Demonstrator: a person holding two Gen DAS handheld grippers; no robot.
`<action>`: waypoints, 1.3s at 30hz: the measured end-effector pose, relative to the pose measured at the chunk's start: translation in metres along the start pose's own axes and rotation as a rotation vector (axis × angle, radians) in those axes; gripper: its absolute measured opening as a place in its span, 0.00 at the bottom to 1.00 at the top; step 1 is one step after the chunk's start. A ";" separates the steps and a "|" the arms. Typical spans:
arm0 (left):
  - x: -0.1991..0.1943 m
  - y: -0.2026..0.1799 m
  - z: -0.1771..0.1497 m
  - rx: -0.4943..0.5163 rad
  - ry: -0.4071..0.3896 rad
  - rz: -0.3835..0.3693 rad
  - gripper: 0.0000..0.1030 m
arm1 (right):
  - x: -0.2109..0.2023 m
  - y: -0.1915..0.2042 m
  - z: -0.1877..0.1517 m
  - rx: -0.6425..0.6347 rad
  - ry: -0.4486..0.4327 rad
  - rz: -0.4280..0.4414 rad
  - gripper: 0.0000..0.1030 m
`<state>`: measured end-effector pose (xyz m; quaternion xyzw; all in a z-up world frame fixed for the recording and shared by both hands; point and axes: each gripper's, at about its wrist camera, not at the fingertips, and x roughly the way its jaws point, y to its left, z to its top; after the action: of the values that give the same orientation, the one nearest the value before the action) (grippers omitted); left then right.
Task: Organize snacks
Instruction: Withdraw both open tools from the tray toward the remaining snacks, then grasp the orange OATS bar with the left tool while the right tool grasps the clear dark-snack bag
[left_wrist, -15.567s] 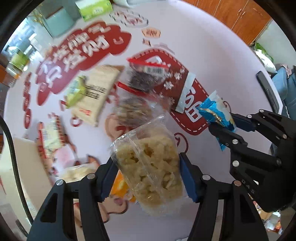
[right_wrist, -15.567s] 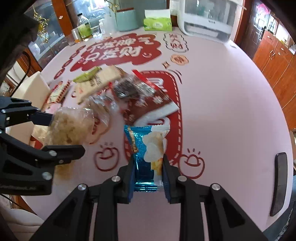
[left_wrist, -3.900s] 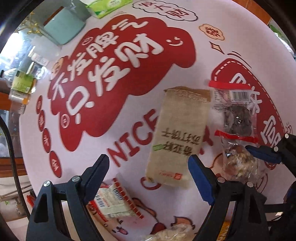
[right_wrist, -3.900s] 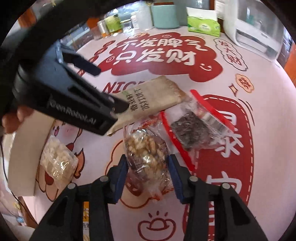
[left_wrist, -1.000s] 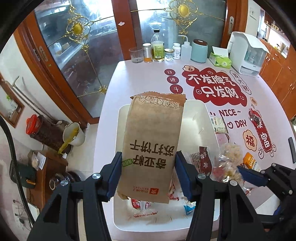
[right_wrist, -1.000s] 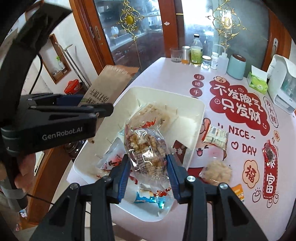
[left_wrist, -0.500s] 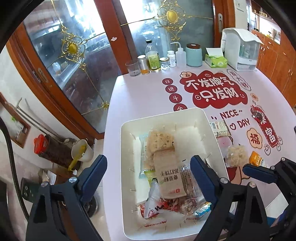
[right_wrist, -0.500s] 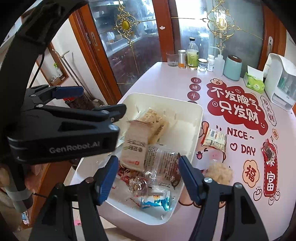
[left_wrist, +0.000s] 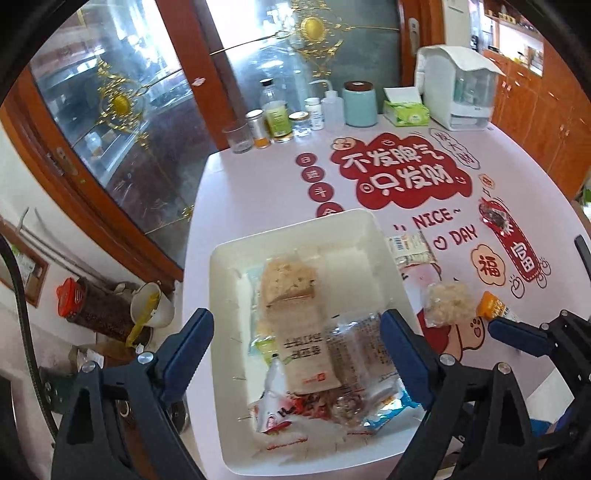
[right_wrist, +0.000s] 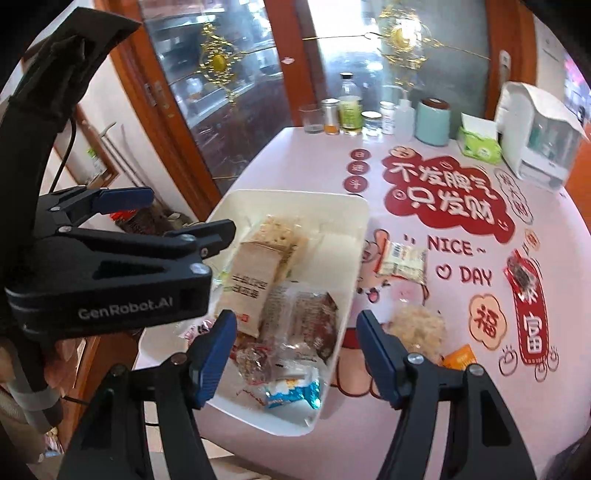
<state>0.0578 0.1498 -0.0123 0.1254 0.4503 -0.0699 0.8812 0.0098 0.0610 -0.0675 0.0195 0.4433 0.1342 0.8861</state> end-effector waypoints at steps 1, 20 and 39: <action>0.000 -0.006 0.001 0.011 -0.006 -0.014 0.88 | -0.001 -0.004 -0.003 0.010 0.003 -0.008 0.66; 0.015 -0.174 0.038 -0.039 0.058 -0.075 0.88 | -0.044 -0.192 -0.019 0.138 0.001 -0.105 0.66; 0.162 -0.264 -0.040 -0.510 0.536 -0.045 0.88 | 0.056 -0.373 -0.008 -0.086 0.154 -0.089 0.66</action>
<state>0.0590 -0.0937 -0.2083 -0.0943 0.6708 0.0607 0.7331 0.1180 -0.2841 -0.1735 -0.0488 0.5044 0.1149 0.8544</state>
